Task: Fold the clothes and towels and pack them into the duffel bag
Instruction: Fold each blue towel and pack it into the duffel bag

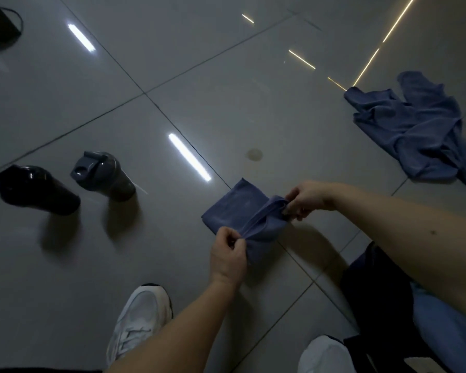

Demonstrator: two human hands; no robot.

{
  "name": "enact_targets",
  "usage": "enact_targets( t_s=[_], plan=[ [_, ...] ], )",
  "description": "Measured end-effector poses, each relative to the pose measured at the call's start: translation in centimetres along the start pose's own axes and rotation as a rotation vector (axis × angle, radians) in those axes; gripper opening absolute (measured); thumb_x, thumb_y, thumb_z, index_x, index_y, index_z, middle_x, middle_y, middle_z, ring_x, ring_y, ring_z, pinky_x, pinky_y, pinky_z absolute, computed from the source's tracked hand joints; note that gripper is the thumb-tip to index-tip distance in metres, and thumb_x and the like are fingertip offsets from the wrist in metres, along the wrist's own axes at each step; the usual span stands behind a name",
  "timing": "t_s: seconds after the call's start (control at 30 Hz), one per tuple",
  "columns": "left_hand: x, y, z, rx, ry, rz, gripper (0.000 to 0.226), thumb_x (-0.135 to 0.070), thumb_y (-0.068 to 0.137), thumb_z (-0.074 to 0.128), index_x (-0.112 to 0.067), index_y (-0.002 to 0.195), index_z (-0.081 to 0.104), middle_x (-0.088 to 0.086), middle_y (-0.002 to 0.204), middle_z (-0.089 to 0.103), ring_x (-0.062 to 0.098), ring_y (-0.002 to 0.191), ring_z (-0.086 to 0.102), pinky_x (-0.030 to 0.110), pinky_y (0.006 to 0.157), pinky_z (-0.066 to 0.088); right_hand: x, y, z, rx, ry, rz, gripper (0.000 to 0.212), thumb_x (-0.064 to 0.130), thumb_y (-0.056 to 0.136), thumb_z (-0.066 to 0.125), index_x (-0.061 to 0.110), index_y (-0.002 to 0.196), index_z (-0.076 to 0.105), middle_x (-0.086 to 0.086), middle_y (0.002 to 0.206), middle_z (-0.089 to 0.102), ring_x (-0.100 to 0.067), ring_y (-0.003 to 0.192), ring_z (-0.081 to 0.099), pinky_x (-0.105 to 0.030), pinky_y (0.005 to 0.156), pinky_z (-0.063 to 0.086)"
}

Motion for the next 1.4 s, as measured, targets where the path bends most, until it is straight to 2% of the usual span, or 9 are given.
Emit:
enact_targets(
  t_s=[0.2,0.3,0.43,0.7,0.77,0.9,1.03,1.2,1.4],
  plan=[
    [0.5,4.1,-2.8,-0.209,-0.089,-0.148,0.011,-0.001,0.096,0.048,-0.006,0.086,0.051,0.004,0.073,0.05,0.013,0.066,0.045,0.01,0.047,0.038,4.4,2.8,0.1,-0.251,-0.078,-0.158,0.02,0.031,0.088,0.072,0.012,0.091,0.073,-0.007,0.084,0.069,-0.019,0.08,0.061,-0.03,0.068,0.046],
    [1.2,5.8,-3.3,-0.213,-0.144,-0.199,0.009,-0.011,0.098,0.052,-0.005,0.091,0.052,0.005,0.078,0.052,0.015,0.07,0.047,0.013,0.052,0.041,5.6,4.6,0.9,-0.324,-0.053,-0.189,0.024,0.031,0.094,0.066,0.008,0.099,0.071,-0.011,0.095,0.071,-0.024,0.09,0.065,-0.034,0.076,0.048],
    [1.8,7.3,-3.6,-0.212,-0.069,-0.149,0.025,-0.018,0.083,0.076,-0.014,0.083,0.052,0.004,0.077,0.058,0.014,0.067,0.05,0.025,0.064,0.046,6.2,6.6,1.9,-0.427,-0.132,-0.195,0.02,0.036,0.099,0.058,0.018,0.09,0.059,-0.011,0.097,0.066,-0.023,0.086,0.056,-0.029,0.071,0.034],
    [3.3,8.8,-5.4,-0.254,0.23,-0.136,0.02,-0.033,0.091,0.068,-0.02,0.083,0.054,0.0,0.081,0.063,0.021,0.076,0.06,0.032,0.067,0.047,6.1,8.5,3.5,-0.593,-0.169,-0.12,0.03,0.042,0.095,0.06,0.018,0.08,0.052,-0.014,0.095,0.06,-0.035,0.094,0.059,-0.035,0.071,0.039],
    [3.3,9.1,-5.6,-0.28,0.312,-0.103,0.018,-0.033,0.091,0.067,-0.021,0.084,0.056,0.001,0.089,0.062,0.023,0.083,0.061,0.035,0.073,0.05,6.6,7.9,3.5,-0.675,-0.243,-0.121,0.026,0.04,0.095,0.06,0.015,0.094,0.058,-0.014,0.106,0.06,-0.035,0.103,0.056,-0.04,0.08,0.044],
    [2.1,9.5,-5.5,-0.309,0.54,0.104,0.015,-0.032,0.09,0.067,-0.019,0.096,0.063,-0.001,0.098,0.055,0.022,0.098,0.05,0.039,0.087,0.045,7.7,4.9,6.0,-0.842,-0.461,-0.288,0.047,0.036,0.092,0.055,0.012,0.132,0.052,-0.016,0.141,0.047,-0.037,0.126,0.042,-0.048,0.103,0.038],
    [1.3,10.2,-3.8,-0.166,0.657,0.201,0.033,-0.042,0.083,0.072,-0.017,0.103,0.064,0.001,0.101,0.06,0.022,0.1,0.049,0.038,0.087,0.042,6.0,2.5,11.8,-0.797,-0.616,-0.359,0.064,0.045,0.087,0.041,0.015,0.142,0.051,-0.019,0.157,0.034,-0.039,0.142,0.031,-0.052,0.113,0.027],
    [0.6,11.6,-2.9,-0.077,0.813,0.156,0.022,-0.039,0.093,0.06,-0.017,0.096,0.064,0.005,0.106,0.062,0.024,0.104,0.049,0.037,0.086,0.041,4.1,1.9,14.1,-0.73,-0.721,-0.294,0.077,0.05,0.088,0.047,0.014,0.155,0.033,-0.022,0.164,0.014,-0.041,0.152,0.009,-0.055,0.118,0.012],
    [-1.8,12.9,-2.0,-0.108,0.869,0.207,0.032,-0.049,0.091,0.054,-0.023,0.1,0.07,-0.002,0.11,0.06,0.021,0.108,0.048,0.037,0.093,0.036,4.0,2.6,14.2,-0.675,-0.715,-0.255,0.07,0.053,0.09,0.036,0.014,0.146,0.051,-0.019,0.158,0.034,-0.038,0.148,0.026,-0.053,0.116,0.015]
  ],
)
Point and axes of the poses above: each hand's wrist, its own y-axis towards the middle knuckle, its own z-axis out of the palm, x = y × z, the point moved 6 cm from there along y, towards the middle knuckle
